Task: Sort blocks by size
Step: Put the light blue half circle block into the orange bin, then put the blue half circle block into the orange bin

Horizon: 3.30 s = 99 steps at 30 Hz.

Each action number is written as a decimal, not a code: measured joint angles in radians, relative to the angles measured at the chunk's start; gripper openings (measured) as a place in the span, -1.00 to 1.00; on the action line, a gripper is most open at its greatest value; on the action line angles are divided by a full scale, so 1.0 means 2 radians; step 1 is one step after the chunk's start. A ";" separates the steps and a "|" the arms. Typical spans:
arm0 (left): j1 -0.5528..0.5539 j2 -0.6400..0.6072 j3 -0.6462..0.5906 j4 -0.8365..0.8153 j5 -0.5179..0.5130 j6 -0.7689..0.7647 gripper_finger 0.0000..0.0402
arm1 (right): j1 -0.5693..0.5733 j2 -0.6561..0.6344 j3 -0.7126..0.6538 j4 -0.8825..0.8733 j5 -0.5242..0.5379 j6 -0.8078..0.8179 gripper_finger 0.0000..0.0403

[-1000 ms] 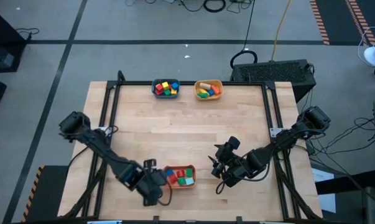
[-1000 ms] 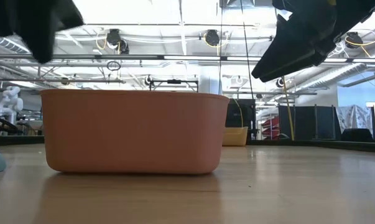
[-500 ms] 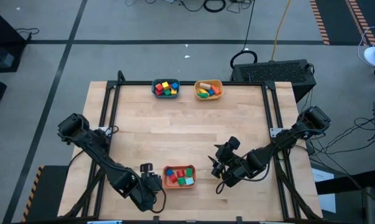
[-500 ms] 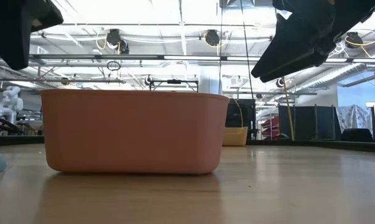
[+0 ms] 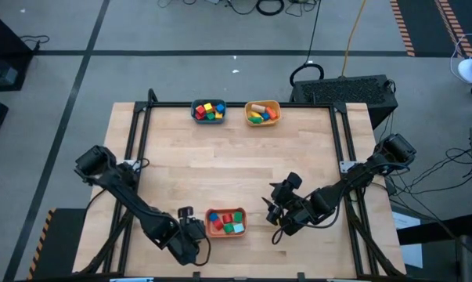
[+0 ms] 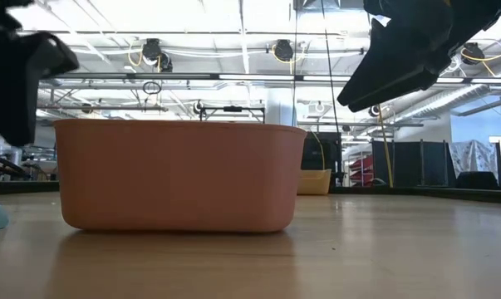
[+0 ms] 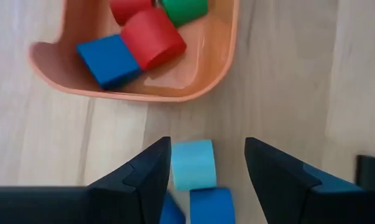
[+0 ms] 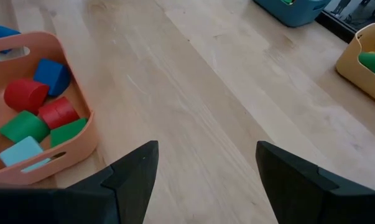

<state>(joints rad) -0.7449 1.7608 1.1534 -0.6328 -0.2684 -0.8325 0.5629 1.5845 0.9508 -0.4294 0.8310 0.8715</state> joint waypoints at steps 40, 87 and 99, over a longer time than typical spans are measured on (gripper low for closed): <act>0.017 0.027 0.052 -0.129 0.015 -0.035 -0.34 | 0.000 0.000 0.000 0.003 0.000 0.001 0.27; 0.142 0.051 0.099 -0.129 0.041 0.142 0.31 | 0.000 0.000 0.000 -0.005 0.001 -0.001 0.27; 0.103 0.006 0.098 -0.163 -0.012 0.027 0.32 | 0.000 0.000 0.000 -0.005 0.001 -0.001 0.27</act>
<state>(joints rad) -0.5396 1.7726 1.3502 -0.9581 -0.2929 -0.7786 0.5629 1.5848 0.9504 -0.4393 0.8323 0.8700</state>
